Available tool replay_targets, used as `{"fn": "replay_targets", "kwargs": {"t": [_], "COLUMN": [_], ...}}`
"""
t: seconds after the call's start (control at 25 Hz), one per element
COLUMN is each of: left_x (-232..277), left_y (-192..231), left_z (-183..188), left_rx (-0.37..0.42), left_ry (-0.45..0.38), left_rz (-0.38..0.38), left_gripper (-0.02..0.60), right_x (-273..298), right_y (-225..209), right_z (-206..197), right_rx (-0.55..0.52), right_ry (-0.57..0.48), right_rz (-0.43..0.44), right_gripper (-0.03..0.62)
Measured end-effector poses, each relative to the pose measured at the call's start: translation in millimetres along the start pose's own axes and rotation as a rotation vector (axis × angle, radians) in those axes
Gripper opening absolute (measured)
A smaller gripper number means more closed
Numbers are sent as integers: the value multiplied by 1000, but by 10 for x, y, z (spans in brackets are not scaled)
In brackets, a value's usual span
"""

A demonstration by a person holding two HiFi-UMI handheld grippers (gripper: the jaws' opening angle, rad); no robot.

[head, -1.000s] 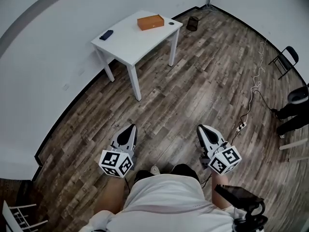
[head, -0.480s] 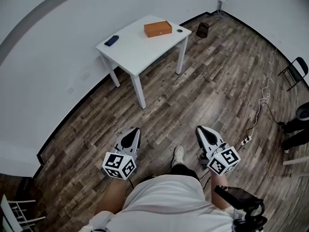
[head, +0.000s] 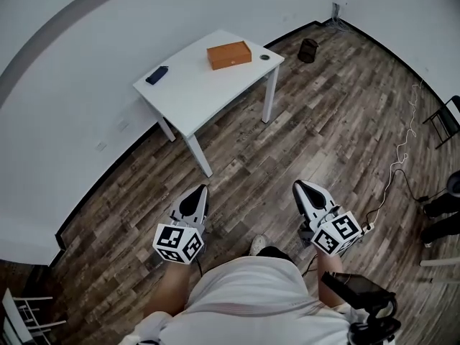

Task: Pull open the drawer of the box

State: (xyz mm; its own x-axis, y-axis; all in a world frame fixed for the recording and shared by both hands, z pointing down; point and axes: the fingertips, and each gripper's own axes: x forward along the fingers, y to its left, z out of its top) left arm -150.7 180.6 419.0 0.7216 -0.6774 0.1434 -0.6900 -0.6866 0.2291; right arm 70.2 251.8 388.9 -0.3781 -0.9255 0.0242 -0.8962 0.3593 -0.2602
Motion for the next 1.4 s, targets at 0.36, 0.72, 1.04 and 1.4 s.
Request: {"fn": "replay_targets", "kwargs": {"t": [0.36, 0.72, 1.04, 1.4], "left_x": [694, 1161, 1858, 2605], "left_y": [-133, 12, 112, 778], "left_z": [53, -23, 171, 368], "left_rx": [13, -5, 14, -3], "left_ry": [2, 33, 6, 21], "left_rz": [43, 46, -4, 7], "left_gripper": [11, 11, 11, 11], "right_x": [153, 378, 620, 1572], "right_y": [-793, -1173, -1613, -2025], "right_z": [77, 0, 73, 214], "right_rx": [31, 50, 57, 49], "right_ry": [8, 15, 14, 45], "right_rz": [28, 22, -34, -40], "right_gripper": [-2, -2, -2, -2]}}
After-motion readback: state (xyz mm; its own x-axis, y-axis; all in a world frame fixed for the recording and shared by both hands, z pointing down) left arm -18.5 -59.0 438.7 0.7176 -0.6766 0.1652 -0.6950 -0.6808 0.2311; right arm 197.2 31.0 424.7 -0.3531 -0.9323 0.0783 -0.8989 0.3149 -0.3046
